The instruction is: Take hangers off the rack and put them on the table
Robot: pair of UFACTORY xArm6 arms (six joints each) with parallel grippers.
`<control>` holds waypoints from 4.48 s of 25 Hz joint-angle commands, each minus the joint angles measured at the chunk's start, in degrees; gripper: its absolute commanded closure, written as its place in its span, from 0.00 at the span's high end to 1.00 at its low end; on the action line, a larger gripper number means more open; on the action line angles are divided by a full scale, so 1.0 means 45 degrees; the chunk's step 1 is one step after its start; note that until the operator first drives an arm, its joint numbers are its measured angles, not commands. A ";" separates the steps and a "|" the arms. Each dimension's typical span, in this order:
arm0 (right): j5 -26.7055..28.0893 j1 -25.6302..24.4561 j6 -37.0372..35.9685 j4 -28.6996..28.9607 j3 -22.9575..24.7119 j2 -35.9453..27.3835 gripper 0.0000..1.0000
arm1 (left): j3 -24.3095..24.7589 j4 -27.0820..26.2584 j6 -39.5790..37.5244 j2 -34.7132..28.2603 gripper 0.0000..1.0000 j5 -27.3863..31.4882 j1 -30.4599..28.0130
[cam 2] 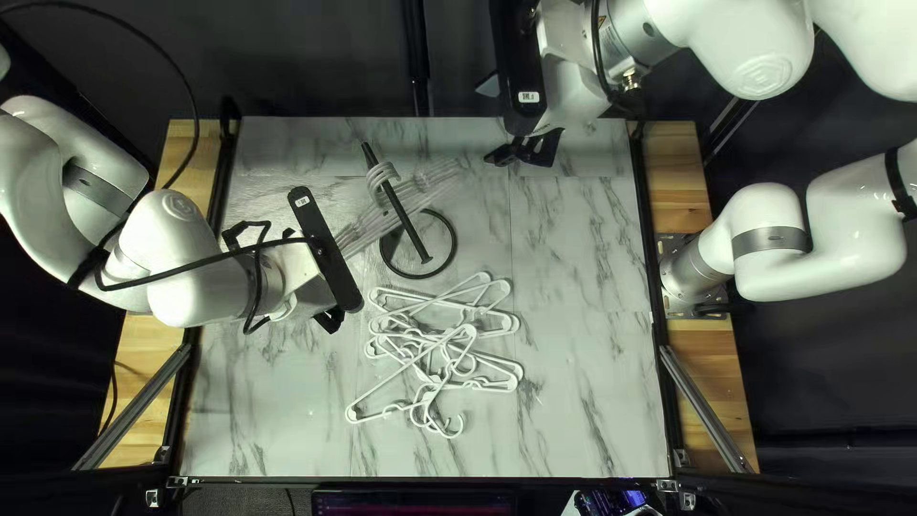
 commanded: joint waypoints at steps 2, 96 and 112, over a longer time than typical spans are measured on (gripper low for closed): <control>0.0000 0.0000 0.0000 0.0000 0.0000 0.0000 1.00 | -0.0030 -0.0083 0.0325 0.0079 1.00 -0.0189 0.0200; 0.0000 0.0000 0.0000 0.0000 0.0000 0.0000 1.00 | -0.3033 0.0082 -0.0051 0.4260 0.00 0.0534 -0.3123; 0.0000 0.0000 0.0000 0.0000 0.0000 0.0000 1.00 | -0.8774 0.0246 0.0689 1.0722 0.00 0.7215 -0.4017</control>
